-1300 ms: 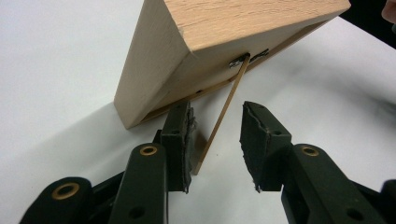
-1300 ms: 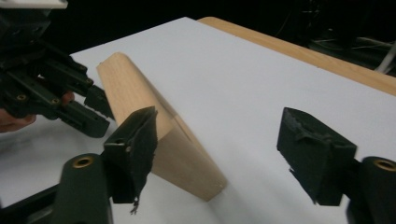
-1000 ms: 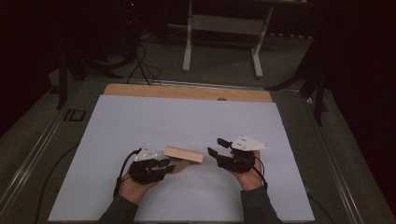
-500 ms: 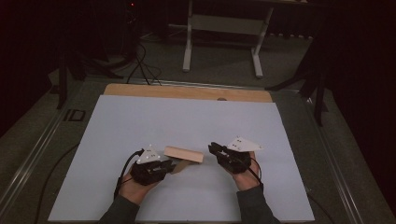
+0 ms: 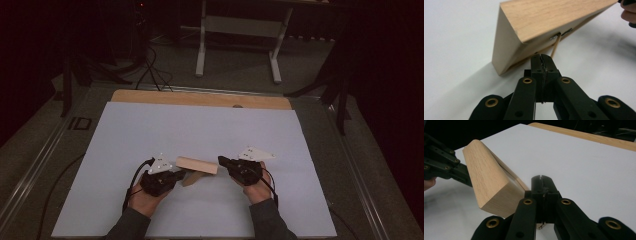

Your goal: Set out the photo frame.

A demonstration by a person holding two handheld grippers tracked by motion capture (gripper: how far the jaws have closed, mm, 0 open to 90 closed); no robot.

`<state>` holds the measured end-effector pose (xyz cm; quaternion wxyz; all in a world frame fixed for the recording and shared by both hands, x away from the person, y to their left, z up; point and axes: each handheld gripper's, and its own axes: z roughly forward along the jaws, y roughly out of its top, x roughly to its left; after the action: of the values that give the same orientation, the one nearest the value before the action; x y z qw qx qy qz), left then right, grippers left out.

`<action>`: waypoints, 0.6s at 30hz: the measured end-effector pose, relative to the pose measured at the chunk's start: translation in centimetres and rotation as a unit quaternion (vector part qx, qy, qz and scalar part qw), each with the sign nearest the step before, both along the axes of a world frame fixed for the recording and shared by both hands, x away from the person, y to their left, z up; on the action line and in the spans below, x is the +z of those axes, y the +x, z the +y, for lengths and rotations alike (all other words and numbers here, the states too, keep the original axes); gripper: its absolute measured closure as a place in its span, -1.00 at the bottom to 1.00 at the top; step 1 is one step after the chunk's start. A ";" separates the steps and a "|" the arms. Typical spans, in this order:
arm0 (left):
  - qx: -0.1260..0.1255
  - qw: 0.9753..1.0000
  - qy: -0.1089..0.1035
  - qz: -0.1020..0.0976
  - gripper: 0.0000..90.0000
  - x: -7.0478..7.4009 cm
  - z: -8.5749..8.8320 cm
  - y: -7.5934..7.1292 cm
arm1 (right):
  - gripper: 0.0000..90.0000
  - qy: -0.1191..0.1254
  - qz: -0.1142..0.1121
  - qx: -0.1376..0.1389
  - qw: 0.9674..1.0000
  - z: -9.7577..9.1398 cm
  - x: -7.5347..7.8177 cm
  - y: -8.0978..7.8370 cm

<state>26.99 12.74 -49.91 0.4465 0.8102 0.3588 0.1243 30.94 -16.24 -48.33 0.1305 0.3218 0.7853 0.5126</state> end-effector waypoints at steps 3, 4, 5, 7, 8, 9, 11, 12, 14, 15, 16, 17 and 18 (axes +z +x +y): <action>0.006 1.000 0.000 -0.002 0.99 0.1 0.1 0.2 | 0.99 0.010 0.009 0.004 1.000 0.1 -0.1 0.1; 0.008 1.000 -0.001 -0.001 0.99 0.1 0.1 0.3 | 0.99 0.011 0.010 0.005 1.000 0.1 -0.2 0.2; 0.010 1.000 0.000 -0.002 0.99 0.2 0.1 0.3 | 0.99 0.009 0.013 0.006 1.000 0.2 -0.3 0.2; 0.012 1.000 -0.001 -0.003 0.99 0.2 0.2 0.5 | 0.99 0.009 0.015 0.009 1.000 0.3 -0.4 0.2; 0.010 1.000 0.000 -0.003 0.99 0.2 0.2 0.6 | 0.99 0.008 0.015 0.010 1.000 0.3 -0.4 0.2; 0.011 1.000 0.000 -0.003 0.99 0.2 0.2 0.6 | 0.99 0.007 0.014 0.010 1.000 0.4 -0.4 0.2; 0.011 1.000 0.002 -0.003 0.99 0.1 0.1 0.7 | 0.99 0.009 0.016 0.012 1.000 0.4 -0.4 0.2; 0.010 1.000 0.004 -0.002 0.99 0.1 0.0 0.8 | 0.99 0.009 0.017 0.013 1.000 0.4 -0.4 0.2; 0.012 1.000 0.004 -0.002 0.99 0.1 -0.1 0.8 | 0.99 0.008 0.017 0.014 1.000 0.3 -0.4 0.2; 0.014 1.000 0.004 -0.002 0.99 0.1 -0.1 0.8 | 0.99 0.008 0.017 0.015 1.000 0.3 -0.4 0.2; 0.014 1.000 0.005 -0.002 0.99 0.1 0.0 0.9 | 0.99 0.008 0.017 0.017 1.000 0.3 -0.4 0.1; 0.013 1.000 0.006 -0.002 0.99 0.1 0.0 0.9 | 0.99 0.007 0.017 0.017 1.000 0.4 -0.4 0.1; 0.015 1.000 0.007 -0.002 0.99 0.1 0.0 1.0 | 0.99 0.006 0.016 0.018 1.000 0.4 -0.4 0.1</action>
<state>28.00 12.74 -49.80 0.4401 0.8074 0.3690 0.1352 31.00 -15.85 -48.74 0.1069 0.3168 0.7899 0.5141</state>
